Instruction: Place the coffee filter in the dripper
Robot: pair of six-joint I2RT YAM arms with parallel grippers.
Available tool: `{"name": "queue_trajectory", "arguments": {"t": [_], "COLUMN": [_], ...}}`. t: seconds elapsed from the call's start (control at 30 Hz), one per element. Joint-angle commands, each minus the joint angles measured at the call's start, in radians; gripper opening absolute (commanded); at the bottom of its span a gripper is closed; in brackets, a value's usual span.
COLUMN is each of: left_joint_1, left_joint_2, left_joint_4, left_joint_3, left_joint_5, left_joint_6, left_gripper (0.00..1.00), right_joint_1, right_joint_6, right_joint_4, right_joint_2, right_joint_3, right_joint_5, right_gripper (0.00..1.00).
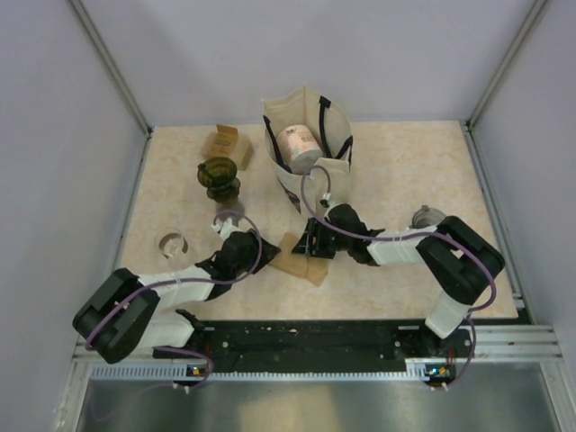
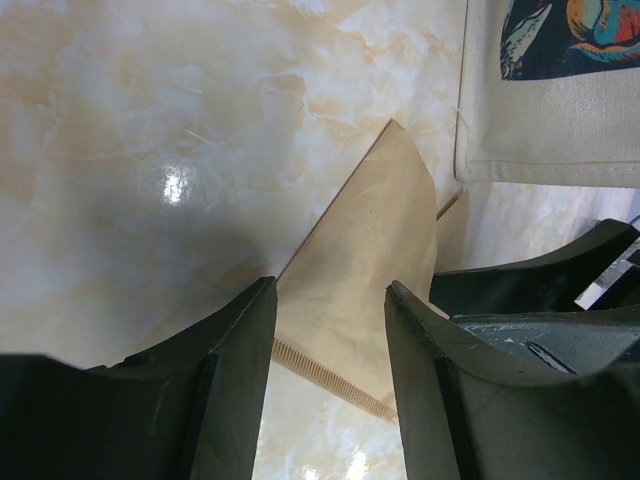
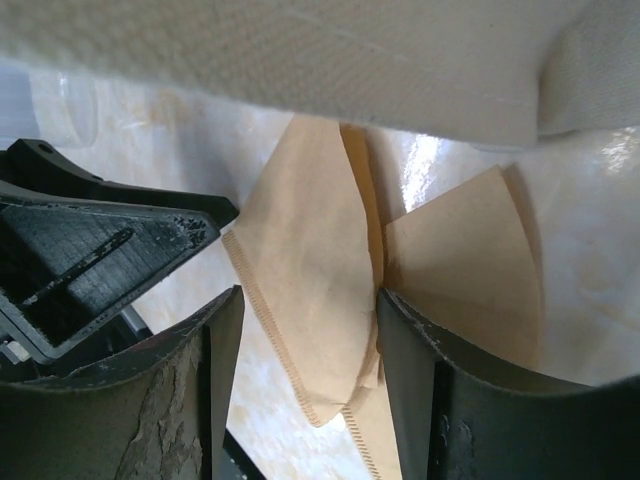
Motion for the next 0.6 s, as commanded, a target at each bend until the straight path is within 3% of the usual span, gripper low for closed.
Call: {"name": "queue_trajectory", "arguments": {"t": [0.0,0.33,0.57], "left_joint_1": [-0.016,-0.027,-0.027], "left_joint_2": [0.028,0.007,-0.004], "left_joint_4": [-0.012,-0.065,-0.091], "left_joint_3": [0.018,0.014,0.019], "left_joint_5": [0.014,-0.006,-0.023], "left_joint_6": [-0.013,-0.018,-0.01], "left_gripper": [0.54,0.53,0.53], "right_joint_1": [0.02,0.023,0.023], "right_joint_6": [0.051,0.08,0.031], "right_joint_4": [0.079,0.083,0.054], "right_joint_2": [0.024,0.037,-0.026], "right_joint_3": [0.03,0.043,0.041], "right_joint_5": [-0.04,-0.026,-0.003], "right_gripper": [0.56,0.44,0.44]}}
